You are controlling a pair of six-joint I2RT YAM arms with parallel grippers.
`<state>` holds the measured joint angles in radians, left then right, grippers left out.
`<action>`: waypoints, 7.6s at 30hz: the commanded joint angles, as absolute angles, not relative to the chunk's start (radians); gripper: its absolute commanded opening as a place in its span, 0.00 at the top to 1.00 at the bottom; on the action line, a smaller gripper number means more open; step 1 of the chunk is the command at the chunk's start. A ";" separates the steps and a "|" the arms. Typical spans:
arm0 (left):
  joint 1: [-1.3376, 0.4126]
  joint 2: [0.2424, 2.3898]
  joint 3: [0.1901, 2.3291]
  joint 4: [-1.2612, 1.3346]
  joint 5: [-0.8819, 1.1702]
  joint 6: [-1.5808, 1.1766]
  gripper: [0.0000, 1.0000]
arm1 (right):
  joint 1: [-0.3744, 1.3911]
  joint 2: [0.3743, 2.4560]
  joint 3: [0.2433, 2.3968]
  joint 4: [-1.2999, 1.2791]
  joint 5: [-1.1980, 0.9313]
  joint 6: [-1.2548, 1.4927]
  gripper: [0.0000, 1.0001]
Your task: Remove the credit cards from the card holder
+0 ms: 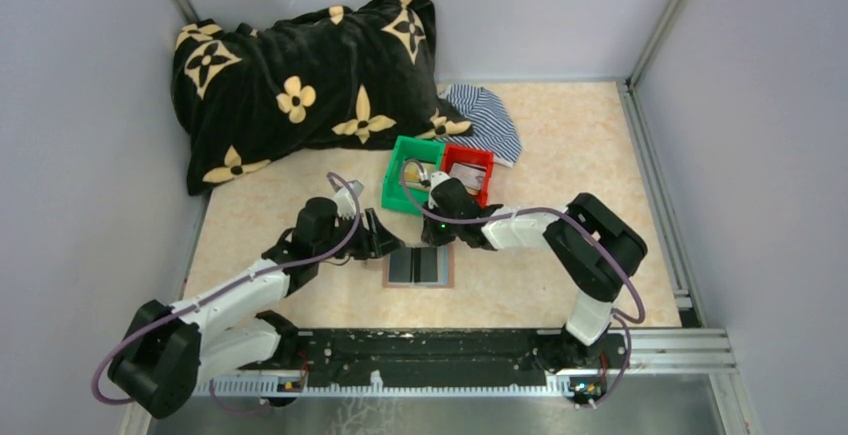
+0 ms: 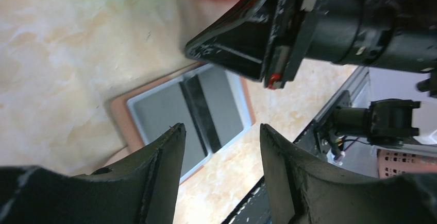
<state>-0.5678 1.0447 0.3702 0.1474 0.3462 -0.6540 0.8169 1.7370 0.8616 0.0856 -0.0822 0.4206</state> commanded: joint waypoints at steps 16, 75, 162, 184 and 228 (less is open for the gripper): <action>-0.574 1.426 0.334 0.550 0.623 -0.774 0.39 | 0.823 1.662 0.765 0.102 -0.107 0.441 1.00; -0.583 1.915 0.254 1.151 0.730 -1.022 1.00 | 0.840 1.295 0.562 0.038 -0.020 0.474 1.00; -0.461 1.236 0.089 1.103 0.648 -1.046 1.00 | 0.789 1.118 0.402 0.323 -0.320 0.567 0.71; -0.461 1.643 0.029 1.789 0.720 -1.233 1.00 | 0.754 1.177 0.449 0.466 -0.426 0.581 0.59; -0.462 1.520 0.050 1.789 0.761 -1.261 1.00 | 0.750 1.272 0.426 0.692 -0.551 0.698 0.80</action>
<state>-0.4629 1.5311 0.0425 1.5402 0.7483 -1.2640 0.7502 1.3022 0.4320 0.6212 -0.5362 0.6933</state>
